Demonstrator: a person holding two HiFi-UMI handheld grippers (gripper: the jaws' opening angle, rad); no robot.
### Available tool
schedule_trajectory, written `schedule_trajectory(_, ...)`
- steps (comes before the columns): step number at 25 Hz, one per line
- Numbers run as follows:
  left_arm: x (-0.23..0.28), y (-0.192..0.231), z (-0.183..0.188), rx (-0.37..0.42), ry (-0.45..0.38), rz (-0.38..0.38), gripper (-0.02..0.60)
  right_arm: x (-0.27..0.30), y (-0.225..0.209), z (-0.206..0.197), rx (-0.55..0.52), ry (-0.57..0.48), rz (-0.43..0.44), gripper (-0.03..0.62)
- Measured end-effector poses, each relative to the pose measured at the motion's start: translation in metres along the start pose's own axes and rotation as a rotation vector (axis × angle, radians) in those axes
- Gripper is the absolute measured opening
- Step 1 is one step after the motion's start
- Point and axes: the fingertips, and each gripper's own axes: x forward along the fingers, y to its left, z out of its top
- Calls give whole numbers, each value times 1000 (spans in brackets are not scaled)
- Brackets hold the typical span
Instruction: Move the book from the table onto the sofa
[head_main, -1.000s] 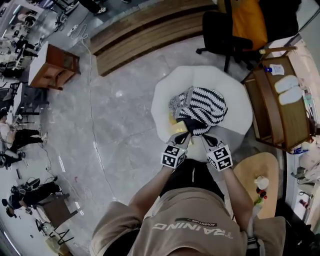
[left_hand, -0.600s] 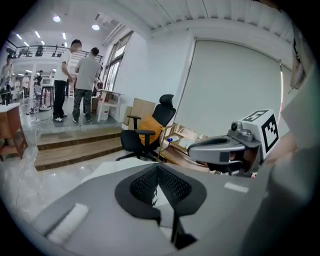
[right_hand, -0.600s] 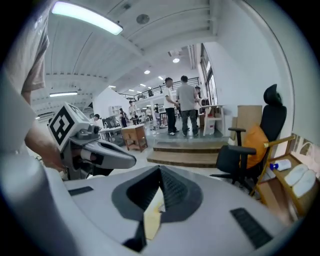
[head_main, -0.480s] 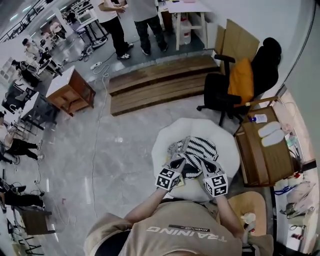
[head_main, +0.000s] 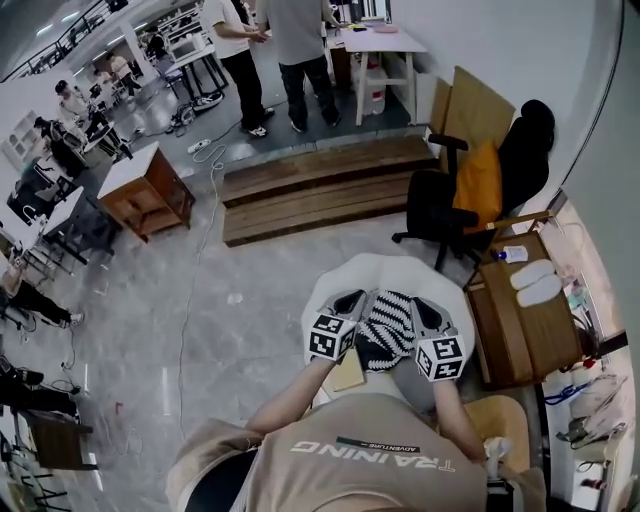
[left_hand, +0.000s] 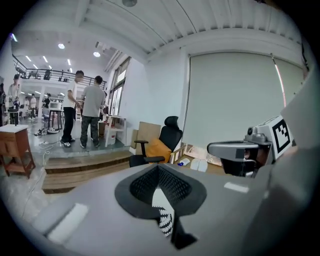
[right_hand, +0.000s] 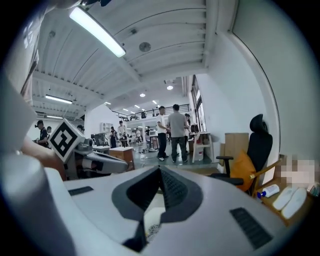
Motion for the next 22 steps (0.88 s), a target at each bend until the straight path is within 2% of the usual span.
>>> schedule_trajectory(5,-5,10,2,28,0,16,8,-1,-3,18,-25,-55,-35,4)
schedule_trajectory(15,-7,5,5,68,-16,3,8,-14,-6,6,-11,-37,-86,4)
schedule_trajectory(22,-4,2,3,56,-17,-9,6,-16,-10,8,-23,-41,-89,4)
